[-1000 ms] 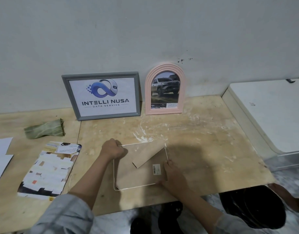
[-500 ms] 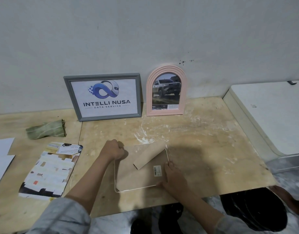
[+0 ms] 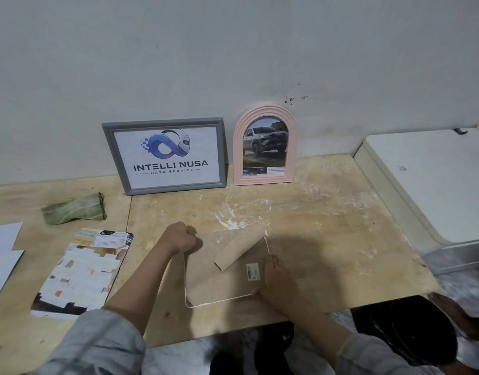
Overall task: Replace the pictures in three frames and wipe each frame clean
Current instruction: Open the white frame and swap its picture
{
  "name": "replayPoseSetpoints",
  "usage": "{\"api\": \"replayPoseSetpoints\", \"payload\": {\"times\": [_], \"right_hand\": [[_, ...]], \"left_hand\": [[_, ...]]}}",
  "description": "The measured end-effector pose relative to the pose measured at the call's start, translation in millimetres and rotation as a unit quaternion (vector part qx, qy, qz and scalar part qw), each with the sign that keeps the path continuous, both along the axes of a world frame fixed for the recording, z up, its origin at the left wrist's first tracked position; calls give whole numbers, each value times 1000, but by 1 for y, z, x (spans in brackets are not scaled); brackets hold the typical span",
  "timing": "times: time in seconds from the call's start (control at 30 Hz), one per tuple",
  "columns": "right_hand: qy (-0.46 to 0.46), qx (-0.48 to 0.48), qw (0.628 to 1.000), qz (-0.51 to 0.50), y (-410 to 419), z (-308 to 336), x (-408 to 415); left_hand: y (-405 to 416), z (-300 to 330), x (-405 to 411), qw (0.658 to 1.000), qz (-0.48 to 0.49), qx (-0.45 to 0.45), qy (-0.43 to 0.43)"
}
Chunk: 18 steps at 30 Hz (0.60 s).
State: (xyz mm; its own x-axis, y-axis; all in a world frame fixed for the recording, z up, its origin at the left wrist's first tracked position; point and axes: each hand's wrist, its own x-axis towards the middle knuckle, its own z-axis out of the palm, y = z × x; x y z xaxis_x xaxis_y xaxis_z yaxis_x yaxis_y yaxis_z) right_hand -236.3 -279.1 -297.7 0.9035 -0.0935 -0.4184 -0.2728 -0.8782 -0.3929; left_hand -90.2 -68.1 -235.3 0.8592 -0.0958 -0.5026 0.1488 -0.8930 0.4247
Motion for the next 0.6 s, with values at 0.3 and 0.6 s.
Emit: {"api": "replayPoseSetpoints", "payload": {"times": [0.3,0.6], "right_hand": [[-11,36,999,-32,2,4,-3],[-83,199,952,-218,1,7,-1]], "left_hand": [[4,-16,-3,998,42,-32,-43],[8,-28,-21,962,177,-164,-130]]}}
